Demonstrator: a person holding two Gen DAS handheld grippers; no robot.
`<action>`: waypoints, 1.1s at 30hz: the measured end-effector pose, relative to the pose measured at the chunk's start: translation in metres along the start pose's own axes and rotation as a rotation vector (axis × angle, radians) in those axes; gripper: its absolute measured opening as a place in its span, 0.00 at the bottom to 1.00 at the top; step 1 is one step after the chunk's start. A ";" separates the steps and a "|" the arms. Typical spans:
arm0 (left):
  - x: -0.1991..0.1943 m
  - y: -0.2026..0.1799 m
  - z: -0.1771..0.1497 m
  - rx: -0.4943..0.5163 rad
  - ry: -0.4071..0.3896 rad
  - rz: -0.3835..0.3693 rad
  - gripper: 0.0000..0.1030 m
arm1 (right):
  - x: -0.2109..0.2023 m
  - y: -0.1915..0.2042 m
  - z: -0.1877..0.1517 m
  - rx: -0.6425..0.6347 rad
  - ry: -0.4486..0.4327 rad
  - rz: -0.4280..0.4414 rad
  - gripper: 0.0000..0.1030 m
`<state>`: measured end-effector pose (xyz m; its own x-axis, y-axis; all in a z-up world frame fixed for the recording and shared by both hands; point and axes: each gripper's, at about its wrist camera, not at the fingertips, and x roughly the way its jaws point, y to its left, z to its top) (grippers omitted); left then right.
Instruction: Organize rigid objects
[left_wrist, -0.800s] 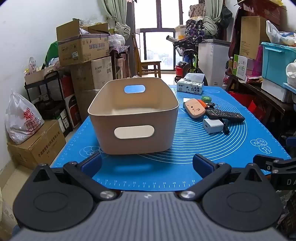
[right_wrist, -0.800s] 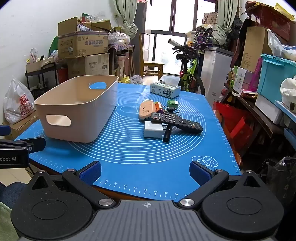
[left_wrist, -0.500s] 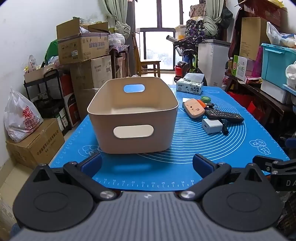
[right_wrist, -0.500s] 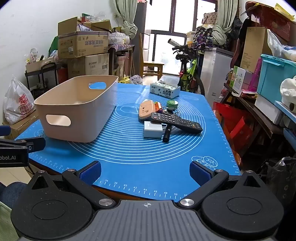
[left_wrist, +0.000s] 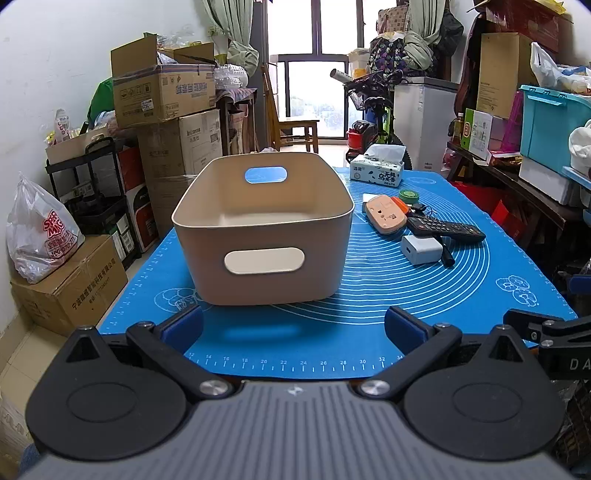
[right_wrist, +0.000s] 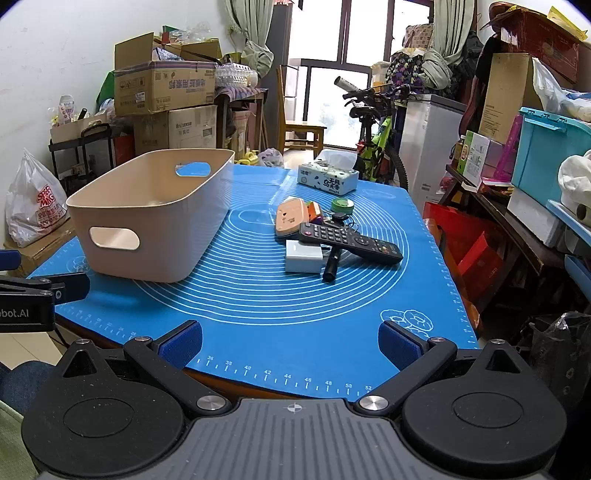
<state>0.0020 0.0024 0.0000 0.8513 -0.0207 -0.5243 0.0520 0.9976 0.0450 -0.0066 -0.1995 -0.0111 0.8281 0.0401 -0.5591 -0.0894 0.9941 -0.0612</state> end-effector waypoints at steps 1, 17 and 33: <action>-0.001 -0.002 0.000 0.001 -0.001 0.000 1.00 | 0.000 0.000 0.000 0.000 0.000 0.000 0.98; 0.000 -0.005 -0.003 0.009 -0.001 -0.002 1.00 | 0.001 0.000 0.000 -0.003 0.005 -0.001 0.98; 0.000 -0.006 -0.002 0.008 0.000 -0.001 1.00 | 0.001 -0.001 0.000 -0.002 0.008 -0.003 0.98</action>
<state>0.0004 -0.0033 -0.0019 0.8510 -0.0220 -0.5247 0.0574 0.9970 0.0513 -0.0059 -0.2003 -0.0119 0.8241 0.0364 -0.5652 -0.0884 0.9940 -0.0649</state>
